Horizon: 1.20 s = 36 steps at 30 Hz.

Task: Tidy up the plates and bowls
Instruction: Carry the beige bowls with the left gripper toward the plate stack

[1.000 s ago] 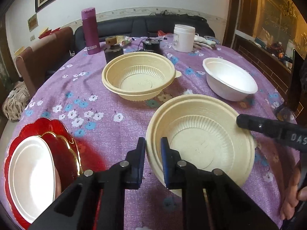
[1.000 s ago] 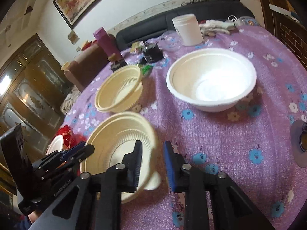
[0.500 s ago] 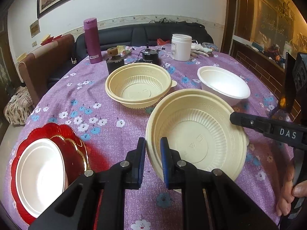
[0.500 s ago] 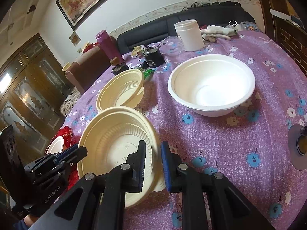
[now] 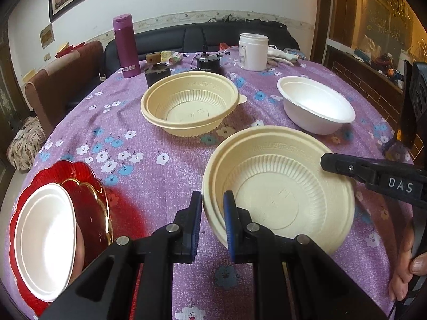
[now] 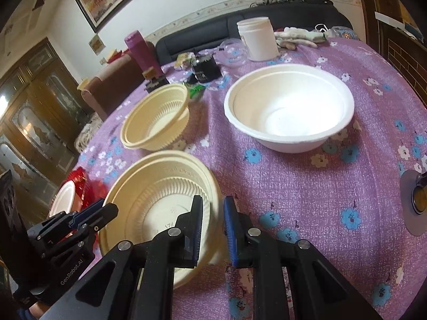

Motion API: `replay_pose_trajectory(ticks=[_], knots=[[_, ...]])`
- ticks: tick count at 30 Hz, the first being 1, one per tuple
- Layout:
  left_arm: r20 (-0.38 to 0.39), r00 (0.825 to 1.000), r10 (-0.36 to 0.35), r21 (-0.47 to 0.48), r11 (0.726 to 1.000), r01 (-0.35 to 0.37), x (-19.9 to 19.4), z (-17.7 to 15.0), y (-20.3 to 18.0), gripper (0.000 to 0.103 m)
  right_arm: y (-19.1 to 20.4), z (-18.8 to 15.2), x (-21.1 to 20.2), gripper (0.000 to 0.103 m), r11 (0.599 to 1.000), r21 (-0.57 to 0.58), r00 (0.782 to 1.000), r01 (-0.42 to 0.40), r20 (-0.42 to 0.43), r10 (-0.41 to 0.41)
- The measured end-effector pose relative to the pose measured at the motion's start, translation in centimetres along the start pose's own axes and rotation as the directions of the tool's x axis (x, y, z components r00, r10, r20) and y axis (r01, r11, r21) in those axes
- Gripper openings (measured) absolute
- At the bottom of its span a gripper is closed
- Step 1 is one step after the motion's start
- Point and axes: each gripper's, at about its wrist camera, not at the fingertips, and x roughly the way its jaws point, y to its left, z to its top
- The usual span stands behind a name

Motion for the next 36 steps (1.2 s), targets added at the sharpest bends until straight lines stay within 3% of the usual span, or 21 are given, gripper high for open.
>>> replay_pose_trajectory(ticks=[12,18,26,36], knots=[[0.029,1.000,0.010,0.007,1.000,-0.010,-1.3,0.0,0.0,0.015,0.4,0.0,-0.9,0.018,1.000,-0.007,0.999,-0.017,0.030,0.017],[0.051,0.998,0.024,-0.007,1.000,-0.023,-2.6,0.0,0.7,0.015,1.2,0.1,-2.0,0.018,0.998,0.000,0.996,-0.067,0.052,0.067],[0.086,0.996,0.021,-0.025,1.000,-0.019,-5.0,-0.1,2.5,0.015,3.0,0.4,-3.2,0.018,0.992,0.011,0.989,-0.130,0.071,0.128],[0.154,0.987,0.041,-0.087,0.996,-0.028,-8.9,0.0,6.9,0.016,7.6,0.9,-4.0,0.018,0.988,-0.013,0.985,-0.152,0.076,0.152]])
